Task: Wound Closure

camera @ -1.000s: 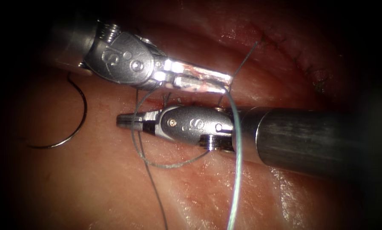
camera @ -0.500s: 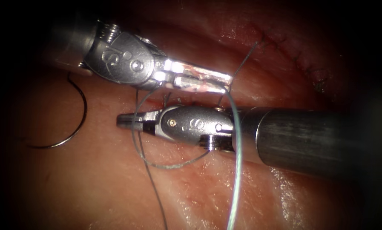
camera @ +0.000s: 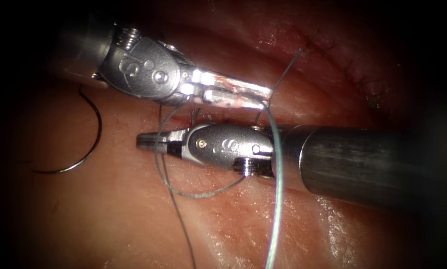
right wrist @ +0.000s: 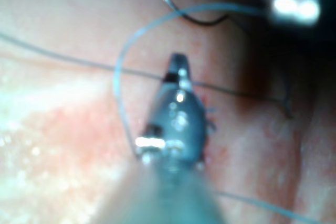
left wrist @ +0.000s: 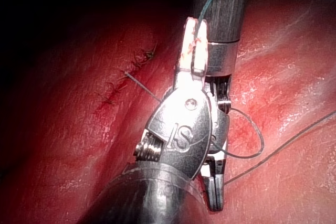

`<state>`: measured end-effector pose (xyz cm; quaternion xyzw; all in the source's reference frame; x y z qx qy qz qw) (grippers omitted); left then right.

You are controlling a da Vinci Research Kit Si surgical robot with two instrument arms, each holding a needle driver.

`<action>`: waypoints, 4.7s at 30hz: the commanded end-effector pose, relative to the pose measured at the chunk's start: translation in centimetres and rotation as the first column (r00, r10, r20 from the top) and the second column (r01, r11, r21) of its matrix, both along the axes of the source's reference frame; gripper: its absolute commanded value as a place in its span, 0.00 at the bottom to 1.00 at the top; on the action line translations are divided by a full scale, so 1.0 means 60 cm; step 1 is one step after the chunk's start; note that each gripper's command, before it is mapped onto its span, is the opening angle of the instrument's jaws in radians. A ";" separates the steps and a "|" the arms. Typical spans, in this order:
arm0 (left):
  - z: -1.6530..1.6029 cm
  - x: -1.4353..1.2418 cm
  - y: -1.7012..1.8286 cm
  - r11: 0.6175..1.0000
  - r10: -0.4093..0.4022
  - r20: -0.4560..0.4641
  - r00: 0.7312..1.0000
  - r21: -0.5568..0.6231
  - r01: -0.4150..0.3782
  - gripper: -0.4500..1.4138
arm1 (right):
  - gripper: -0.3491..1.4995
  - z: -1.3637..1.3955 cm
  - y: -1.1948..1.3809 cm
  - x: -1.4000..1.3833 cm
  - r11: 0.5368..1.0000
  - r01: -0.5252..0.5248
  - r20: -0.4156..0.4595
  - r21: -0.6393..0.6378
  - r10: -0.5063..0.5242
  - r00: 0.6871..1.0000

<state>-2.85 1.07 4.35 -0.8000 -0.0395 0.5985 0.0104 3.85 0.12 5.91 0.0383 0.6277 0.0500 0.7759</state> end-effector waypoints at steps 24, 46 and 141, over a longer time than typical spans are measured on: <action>0.0011 -0.0006 -0.0013 1.000 0.004 -0.005 1.000 0.004 -0.004 0.00 | 0.00 0.0009 -0.0006 0.0011 1.000 0.002 -0.002 0.001 -0.002 1.000; 0.0005 0.0012 -0.0021 0.999 -0.016 -0.094 0.995 0.031 0.019 0.00 | 0.00 0.0009 -0.0006 0.0011 1.000 0.002 -0.002 0.001 -0.002 1.000; 0.0245 -0.0026 0.0058 0.980 -0.153 0.050 0.987 -0.123 0.159 0.00 | 0.77 -0.0089 -0.0048 -0.0129 0.987 -0.149 -0.224 0.054 0.157 0.962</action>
